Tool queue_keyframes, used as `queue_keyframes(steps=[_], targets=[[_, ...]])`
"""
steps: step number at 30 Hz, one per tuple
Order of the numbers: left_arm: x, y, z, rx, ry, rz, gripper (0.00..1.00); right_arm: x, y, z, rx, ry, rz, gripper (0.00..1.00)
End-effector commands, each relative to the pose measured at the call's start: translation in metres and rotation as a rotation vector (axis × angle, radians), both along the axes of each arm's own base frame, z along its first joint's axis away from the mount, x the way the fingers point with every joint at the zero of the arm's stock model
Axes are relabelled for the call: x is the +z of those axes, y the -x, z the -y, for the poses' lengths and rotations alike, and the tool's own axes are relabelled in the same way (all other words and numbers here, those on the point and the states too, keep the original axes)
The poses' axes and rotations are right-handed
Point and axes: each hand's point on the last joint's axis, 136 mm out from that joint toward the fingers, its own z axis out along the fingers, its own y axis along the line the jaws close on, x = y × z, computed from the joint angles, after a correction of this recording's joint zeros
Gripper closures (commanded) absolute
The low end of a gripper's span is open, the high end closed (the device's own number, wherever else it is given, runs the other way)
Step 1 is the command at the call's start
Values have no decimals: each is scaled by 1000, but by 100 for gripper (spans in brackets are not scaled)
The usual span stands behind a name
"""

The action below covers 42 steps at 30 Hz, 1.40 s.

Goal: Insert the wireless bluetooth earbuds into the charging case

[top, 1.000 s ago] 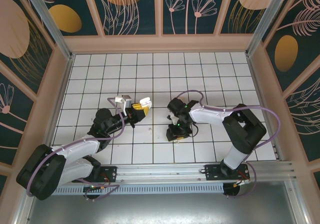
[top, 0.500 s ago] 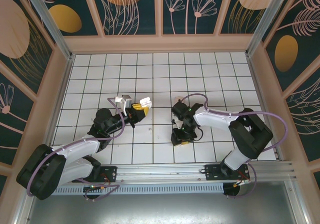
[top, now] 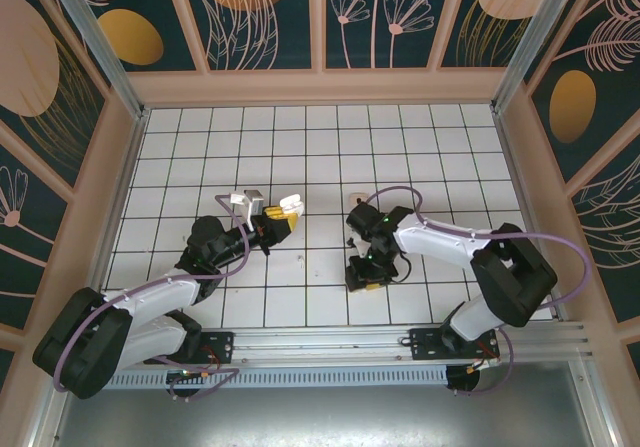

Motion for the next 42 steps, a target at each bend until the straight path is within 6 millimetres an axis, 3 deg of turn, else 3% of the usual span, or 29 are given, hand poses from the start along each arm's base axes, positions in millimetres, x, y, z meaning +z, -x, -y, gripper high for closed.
queue_keyframes(steps=[1, 9, 26, 42], targets=[[12, -1, 2, -12, 27, 15, 80, 16, -17, -4, -17, 4, 89, 57], [14, -1, 0, -4, 30, 20, 80, 5, -20, 9, 67, 125, 135, 57], [13, -1, -3, 14, 24, 21, 80, -22, 1, 7, 139, 179, 92, 57], [16, -1, 0, -3, 21, 28, 80, -27, -11, 7, 49, 192, 140, 62]])
